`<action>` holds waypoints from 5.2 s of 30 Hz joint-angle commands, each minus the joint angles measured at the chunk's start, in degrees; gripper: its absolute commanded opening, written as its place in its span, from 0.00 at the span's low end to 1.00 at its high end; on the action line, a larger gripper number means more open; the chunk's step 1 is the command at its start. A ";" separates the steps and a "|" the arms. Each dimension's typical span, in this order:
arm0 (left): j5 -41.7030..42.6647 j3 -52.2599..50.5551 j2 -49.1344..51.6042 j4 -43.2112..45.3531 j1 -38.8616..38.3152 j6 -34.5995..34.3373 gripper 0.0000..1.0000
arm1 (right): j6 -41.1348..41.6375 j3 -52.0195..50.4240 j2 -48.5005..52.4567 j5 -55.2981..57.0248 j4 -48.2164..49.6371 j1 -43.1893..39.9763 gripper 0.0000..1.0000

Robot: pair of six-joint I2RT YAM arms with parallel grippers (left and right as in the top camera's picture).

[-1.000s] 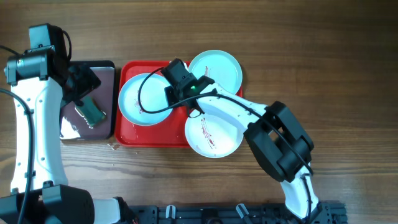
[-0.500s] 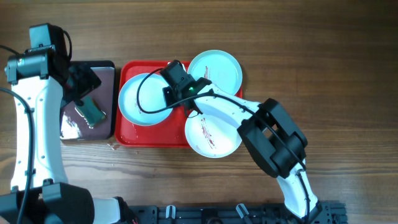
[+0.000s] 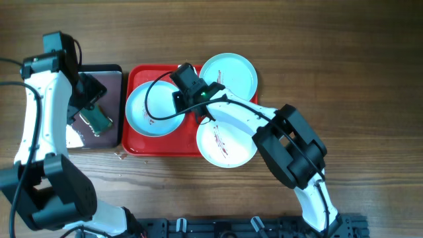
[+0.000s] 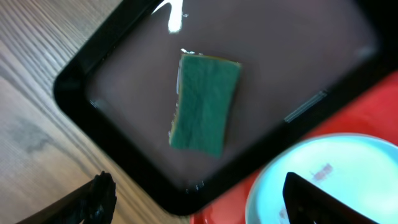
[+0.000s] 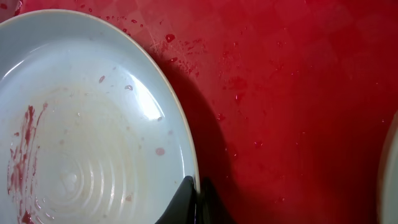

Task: Clean dirty plates on tray and stack at the side
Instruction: 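Grasp the green sponge in the water tray with the left gripper, then carry the sponge to the plate held by the right gripper, then scrub the plate surface with the sponge in the left gripper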

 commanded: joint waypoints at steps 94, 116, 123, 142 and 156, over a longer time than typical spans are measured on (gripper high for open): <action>34.07 -25.35 5.64 34.88 -22.32 18.84 0.04 | -3.41 0.55 1.81 -14.95 -2.73 -5.44 0.04; -6.54 -25.29 6.71 36.04 -22.32 -10.16 0.04 | -3.28 0.55 1.81 -14.93 -2.69 -5.44 0.04; 24.68 -25.22 6.71 37.66 -22.36 7.58 0.04 | -3.26 0.55 1.81 -14.95 -3.10 -5.44 0.04; 26.08 -25.24 7.34 28.98 -23.10 16.09 0.04 | -3.19 0.55 1.81 -15.82 -3.23 -5.44 0.04; -9.53 -25.22 7.34 26.58 -21.86 -1.11 0.04 | -3.19 0.55 1.81 -15.80 -3.26 -5.44 0.04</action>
